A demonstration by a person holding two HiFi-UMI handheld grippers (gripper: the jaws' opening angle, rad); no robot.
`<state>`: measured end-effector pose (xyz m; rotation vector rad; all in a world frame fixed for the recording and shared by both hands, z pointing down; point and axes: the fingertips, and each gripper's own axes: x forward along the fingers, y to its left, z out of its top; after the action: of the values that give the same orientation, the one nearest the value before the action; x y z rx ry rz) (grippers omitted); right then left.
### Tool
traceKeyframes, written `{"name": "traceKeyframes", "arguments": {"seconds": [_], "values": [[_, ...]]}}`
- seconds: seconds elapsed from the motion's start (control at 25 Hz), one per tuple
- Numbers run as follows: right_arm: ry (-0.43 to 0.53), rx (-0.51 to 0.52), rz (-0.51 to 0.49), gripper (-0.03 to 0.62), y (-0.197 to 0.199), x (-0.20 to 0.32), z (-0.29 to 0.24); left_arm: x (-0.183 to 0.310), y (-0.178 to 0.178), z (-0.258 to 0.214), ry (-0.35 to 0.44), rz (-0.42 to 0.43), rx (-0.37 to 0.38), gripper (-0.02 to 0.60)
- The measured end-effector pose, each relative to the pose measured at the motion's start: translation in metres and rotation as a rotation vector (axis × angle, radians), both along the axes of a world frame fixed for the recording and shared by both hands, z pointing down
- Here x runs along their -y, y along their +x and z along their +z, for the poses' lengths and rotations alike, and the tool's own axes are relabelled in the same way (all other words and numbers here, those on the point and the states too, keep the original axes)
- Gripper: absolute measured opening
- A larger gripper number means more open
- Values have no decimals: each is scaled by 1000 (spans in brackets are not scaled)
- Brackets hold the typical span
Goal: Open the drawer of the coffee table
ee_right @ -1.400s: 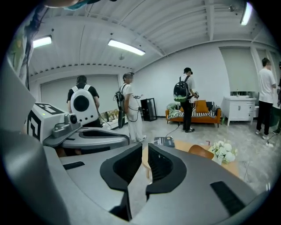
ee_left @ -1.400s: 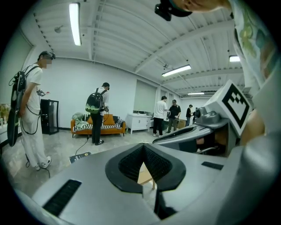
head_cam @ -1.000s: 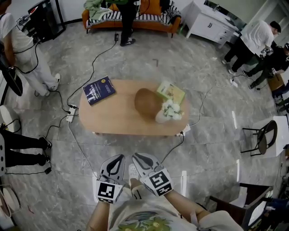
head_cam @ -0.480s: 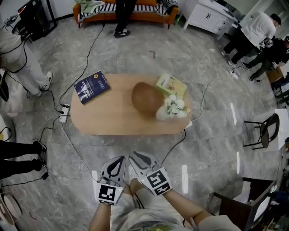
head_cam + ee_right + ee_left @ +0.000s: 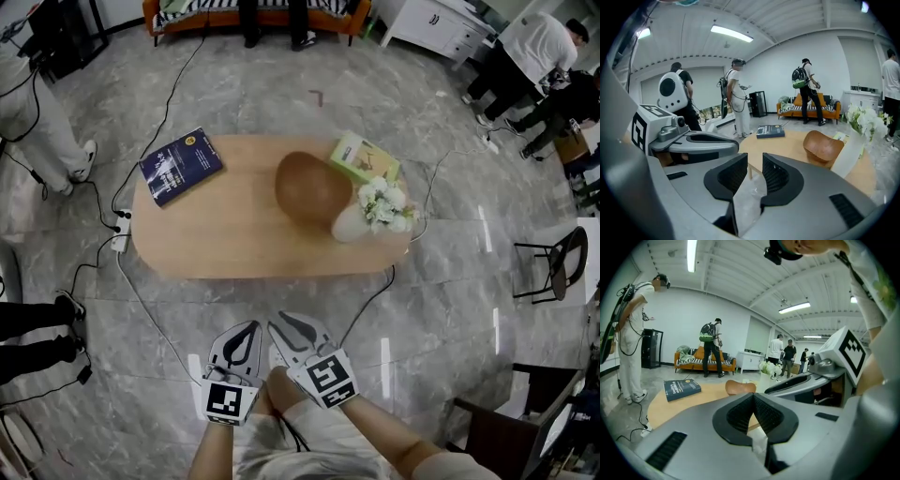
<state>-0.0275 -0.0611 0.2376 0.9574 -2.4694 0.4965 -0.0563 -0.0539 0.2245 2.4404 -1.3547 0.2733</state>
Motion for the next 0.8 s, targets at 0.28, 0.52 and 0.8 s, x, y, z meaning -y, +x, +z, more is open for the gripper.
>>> {"name": "traceKeyframes", "arguments": {"seconds": [0.28, 0.52, 0.8], "values": [[7, -3, 17, 77, 4, 8, 50, 8, -1, 51, 6, -3, 10, 8], [17, 3, 4, 80, 2, 17, 96, 16, -5, 99, 9, -19, 29, 8], [49, 6, -24, 81, -3, 25, 156, 29, 3, 154, 60, -1, 31, 8]]}}
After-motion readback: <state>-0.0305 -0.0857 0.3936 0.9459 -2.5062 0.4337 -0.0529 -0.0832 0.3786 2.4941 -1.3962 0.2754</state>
